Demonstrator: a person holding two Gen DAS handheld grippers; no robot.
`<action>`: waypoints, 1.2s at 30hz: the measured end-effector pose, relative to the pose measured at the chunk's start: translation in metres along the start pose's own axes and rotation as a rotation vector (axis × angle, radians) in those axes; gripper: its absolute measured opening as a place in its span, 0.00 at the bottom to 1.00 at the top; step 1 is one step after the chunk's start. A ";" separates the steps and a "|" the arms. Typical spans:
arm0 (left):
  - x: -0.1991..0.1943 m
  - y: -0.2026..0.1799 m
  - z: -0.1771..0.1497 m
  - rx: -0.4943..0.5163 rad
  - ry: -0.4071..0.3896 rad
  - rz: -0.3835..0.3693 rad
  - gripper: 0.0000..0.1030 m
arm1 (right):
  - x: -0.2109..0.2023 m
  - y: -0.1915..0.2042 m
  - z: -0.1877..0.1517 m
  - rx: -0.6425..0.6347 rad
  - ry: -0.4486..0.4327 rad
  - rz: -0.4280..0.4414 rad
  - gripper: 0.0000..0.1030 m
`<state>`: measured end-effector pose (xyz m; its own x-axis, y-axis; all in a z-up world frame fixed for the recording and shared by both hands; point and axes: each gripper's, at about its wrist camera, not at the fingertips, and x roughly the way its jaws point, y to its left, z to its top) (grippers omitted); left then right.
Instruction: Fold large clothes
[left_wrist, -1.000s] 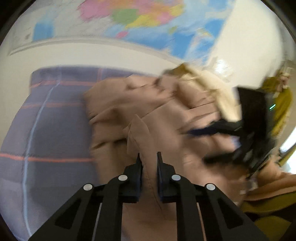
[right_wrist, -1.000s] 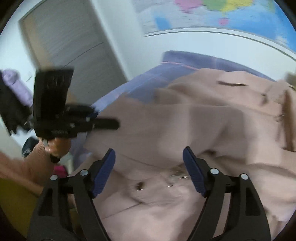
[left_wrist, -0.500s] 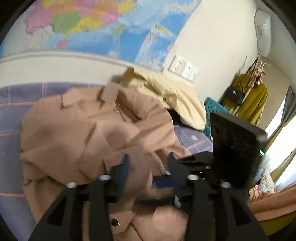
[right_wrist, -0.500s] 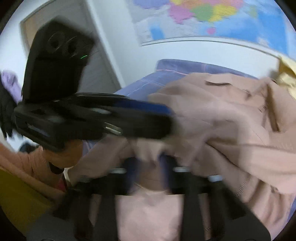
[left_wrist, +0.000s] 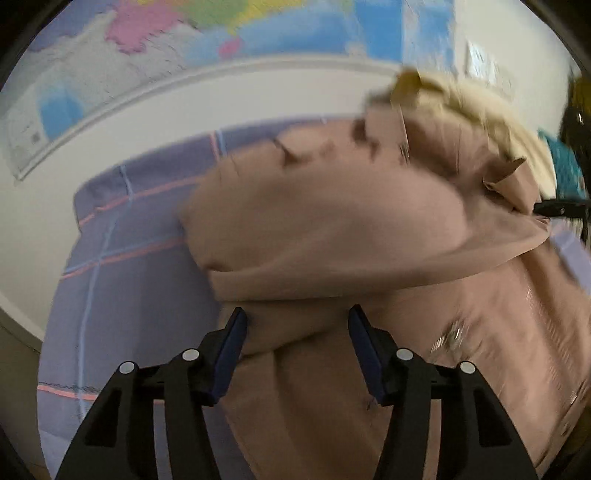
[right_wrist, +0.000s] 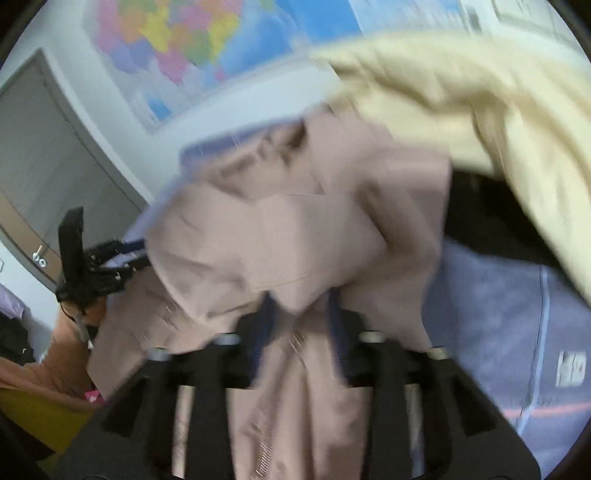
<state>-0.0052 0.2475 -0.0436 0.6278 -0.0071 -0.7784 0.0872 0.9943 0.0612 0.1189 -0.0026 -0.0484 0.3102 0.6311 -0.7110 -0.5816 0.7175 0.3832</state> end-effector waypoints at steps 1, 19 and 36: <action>0.001 -0.002 -0.003 0.027 0.007 0.016 0.53 | -0.002 -0.005 -0.003 0.024 -0.005 0.005 0.53; 0.029 0.009 0.028 -0.023 -0.006 0.083 0.49 | -0.001 0.030 0.043 -0.153 -0.118 -0.083 0.05; -0.026 0.008 0.034 0.050 -0.146 0.074 0.66 | -0.083 -0.014 0.027 -0.018 -0.313 -0.121 0.73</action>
<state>0.0056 0.2517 -0.0019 0.7395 0.0467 -0.6716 0.0729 0.9862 0.1488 0.1214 -0.0570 0.0216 0.5922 0.6039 -0.5335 -0.5389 0.7890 0.2950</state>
